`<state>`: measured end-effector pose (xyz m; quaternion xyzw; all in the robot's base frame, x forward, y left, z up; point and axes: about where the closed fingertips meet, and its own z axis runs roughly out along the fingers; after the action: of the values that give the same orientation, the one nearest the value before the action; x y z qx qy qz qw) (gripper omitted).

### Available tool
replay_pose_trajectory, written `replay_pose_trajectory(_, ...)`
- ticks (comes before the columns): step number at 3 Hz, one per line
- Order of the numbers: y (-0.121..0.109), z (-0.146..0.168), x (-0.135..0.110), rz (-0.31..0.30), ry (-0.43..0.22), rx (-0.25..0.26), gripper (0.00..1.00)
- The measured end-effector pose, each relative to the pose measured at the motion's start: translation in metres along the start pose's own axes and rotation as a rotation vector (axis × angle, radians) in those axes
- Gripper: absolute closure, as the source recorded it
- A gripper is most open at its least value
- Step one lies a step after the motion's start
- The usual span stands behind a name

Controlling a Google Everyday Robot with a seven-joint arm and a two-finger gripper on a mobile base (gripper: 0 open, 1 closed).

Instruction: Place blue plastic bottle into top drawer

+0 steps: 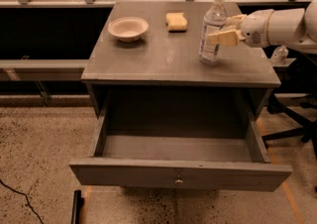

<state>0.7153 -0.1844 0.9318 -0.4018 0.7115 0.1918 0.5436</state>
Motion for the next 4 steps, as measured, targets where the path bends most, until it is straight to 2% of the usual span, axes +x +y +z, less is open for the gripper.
replay_pose_trajectory(1, 0.047, -0.057, 0.007, 0.054, 0.018, 0.055, 1.0)
replay_pose_trajectory(2, 0.047, -0.057, 0.007, 0.054, 0.018, 0.055, 1.0)
replay_pose_trajectory(3, 0.078, -0.053, 0.009, 0.072, -0.004, -0.019, 1.0)
replay_pose_trajectory(4, 0.119, -0.054, 0.009, 0.088, -0.022, -0.13, 1.0)
